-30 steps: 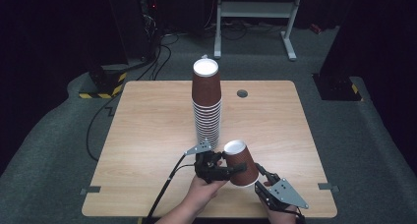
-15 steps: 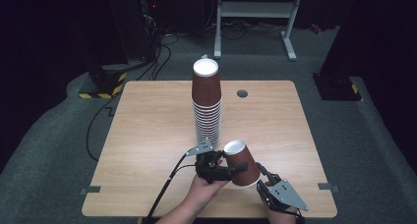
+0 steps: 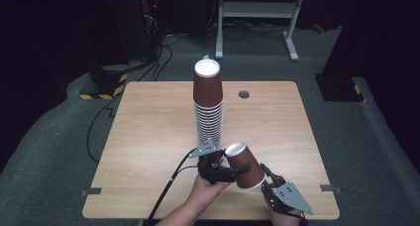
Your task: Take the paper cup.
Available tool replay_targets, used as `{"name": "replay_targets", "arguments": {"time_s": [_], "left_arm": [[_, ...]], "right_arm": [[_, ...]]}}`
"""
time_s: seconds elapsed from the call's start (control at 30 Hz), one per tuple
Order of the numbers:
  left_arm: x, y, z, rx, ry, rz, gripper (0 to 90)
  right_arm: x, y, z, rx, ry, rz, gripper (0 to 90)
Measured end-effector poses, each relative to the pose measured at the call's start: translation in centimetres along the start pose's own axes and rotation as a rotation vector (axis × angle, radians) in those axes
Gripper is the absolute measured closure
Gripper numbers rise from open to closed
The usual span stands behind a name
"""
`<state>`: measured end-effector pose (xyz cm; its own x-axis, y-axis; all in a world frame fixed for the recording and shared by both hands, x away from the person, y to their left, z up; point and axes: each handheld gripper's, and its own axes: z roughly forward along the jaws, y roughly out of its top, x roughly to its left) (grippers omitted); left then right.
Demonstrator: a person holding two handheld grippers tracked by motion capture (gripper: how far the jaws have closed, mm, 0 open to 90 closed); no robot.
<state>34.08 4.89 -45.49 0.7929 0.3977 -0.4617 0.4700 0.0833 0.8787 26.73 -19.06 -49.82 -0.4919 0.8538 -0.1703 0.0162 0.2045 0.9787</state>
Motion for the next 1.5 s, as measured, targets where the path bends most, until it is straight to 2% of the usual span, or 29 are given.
{"name": "replay_targets", "arguments": {"time_s": [0.23, 0.37, 0.5, 0.63, 0.9, 1.2, 1.5], "left_arm": [[0.1, 0.4, -0.4, -0.031, -0.006, -0.002, 11.8], [0.1, 0.6, -0.8, -0.043, 0.01, 0.008, 12.2], [0.0, 0.7, -0.9, -0.046, 0.033, 0.03, 12.5], [-0.2, 0.7, -1.2, -0.051, 0.077, 0.078, 12.8], [-0.4, 0.8, -1.5, -0.056, 0.122, 0.125, 14.5], [-0.4, 1.0, -1.9, -0.069, 0.129, 0.127, 15.2], [-0.4, 1.2, -2.4, -0.077, 0.143, 0.149, 15.6]], "right_arm": [[-0.2, 0.0, -0.2, -0.007, 0.001, 0.019, 81.0], [-0.7, 0.1, -0.3, -0.003, -0.011, 0.041, 81.2], [-0.7, 0.0, -0.3, 0.002, -0.014, 0.039, 81.4], [-0.5, 0.0, -0.2, 0.012, -0.008, 0.024, 81.3], [-0.6, 0.2, -0.5, 0.002, -0.005, 0.029, 81.6], [-0.4, 0.6, -0.9, -0.024, 0.01, 0.022, 82.6], [-0.6, 1.1, -1.4, -0.041, 0.016, 0.018, 85.3]]}}
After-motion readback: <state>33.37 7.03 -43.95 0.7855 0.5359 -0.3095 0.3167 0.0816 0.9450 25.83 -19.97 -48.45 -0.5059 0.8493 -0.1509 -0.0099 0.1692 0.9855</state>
